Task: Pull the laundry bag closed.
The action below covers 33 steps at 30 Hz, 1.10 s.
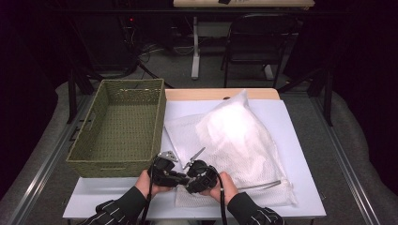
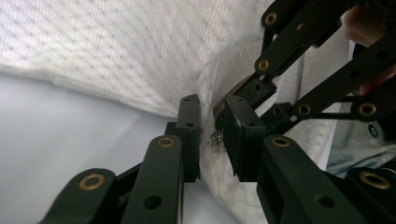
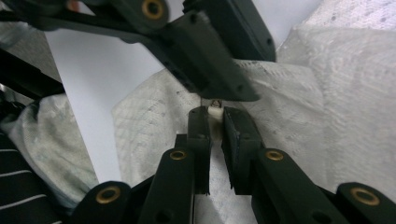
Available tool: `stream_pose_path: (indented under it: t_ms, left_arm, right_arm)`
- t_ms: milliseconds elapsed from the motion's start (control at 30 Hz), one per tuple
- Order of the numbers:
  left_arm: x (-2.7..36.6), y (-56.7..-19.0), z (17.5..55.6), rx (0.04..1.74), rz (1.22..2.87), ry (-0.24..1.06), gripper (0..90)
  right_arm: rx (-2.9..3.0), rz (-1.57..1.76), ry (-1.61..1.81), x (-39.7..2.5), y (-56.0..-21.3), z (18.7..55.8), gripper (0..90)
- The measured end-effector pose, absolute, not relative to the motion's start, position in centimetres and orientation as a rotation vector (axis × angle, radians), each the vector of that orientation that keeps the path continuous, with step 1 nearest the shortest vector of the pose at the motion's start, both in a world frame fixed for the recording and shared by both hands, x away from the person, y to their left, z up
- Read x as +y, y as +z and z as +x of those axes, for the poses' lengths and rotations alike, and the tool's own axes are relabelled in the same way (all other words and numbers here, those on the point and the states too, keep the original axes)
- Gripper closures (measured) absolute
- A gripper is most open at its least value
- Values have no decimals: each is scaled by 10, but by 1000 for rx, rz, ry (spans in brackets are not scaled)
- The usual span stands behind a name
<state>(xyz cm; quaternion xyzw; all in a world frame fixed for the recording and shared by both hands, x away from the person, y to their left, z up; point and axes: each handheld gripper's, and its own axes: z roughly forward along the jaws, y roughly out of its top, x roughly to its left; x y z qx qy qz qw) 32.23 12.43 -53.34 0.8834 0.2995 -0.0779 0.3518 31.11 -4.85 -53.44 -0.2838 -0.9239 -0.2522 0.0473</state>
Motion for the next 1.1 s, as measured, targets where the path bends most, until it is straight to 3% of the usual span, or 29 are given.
stream_pose_path:
  t_ms: [67, 133, 200, 867, 1100]
  left_arm:
    - [125, -535, 322, 781, 2287, -212, 785]
    - [125, -536, 322, 770, 2284, -230, 867]
    - [126, -534, 321, 754, 2272, -221, 875]
    - [131, -525, 314, 739, 2266, -146, 885]
    - [135, -523, 312, 756, 2260, -136, 884]
  right_arm:
    - [-2837, -851, -759, -47, -534, 310, 821]
    - [-2848, -851, -753, -46, -534, 308, 822]
    - [-2854, -841, -749, -46, -533, 307, 821]
    - [-3024, -881, -595, -47, -526, 297, 828]
    - [-3110, -912, -438, -72, -524, 287, 829]
